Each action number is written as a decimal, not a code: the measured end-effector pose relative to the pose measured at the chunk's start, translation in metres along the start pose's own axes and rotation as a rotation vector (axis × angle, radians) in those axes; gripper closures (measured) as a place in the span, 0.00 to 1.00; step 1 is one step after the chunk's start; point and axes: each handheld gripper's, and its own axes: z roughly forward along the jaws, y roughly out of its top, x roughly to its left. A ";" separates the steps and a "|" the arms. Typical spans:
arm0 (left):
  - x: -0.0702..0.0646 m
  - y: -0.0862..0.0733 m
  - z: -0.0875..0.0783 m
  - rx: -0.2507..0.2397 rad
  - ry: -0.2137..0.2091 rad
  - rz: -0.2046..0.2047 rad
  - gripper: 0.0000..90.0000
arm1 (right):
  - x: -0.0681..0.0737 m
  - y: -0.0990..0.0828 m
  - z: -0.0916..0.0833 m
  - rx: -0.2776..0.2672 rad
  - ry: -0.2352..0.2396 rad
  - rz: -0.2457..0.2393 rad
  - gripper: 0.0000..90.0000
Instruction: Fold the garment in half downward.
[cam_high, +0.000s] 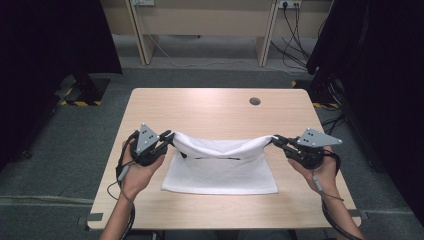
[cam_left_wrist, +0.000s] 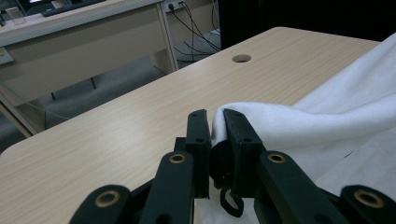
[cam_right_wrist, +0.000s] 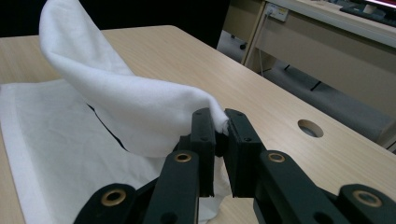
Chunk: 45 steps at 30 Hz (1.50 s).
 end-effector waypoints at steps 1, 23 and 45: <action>0.000 -0.001 -0.001 0.000 0.001 -0.001 0.90 | 0.001 -0.001 -0.001 0.001 0.006 -0.002 0.92; -0.024 -0.040 -0.022 0.064 -0.050 0.003 0.89 | 0.022 -0.024 -0.016 0.067 0.120 -0.089 0.92; -0.038 -0.088 -0.011 0.191 -0.098 -0.026 0.89 | 0.032 -0.065 -0.009 0.205 0.209 -0.144 0.92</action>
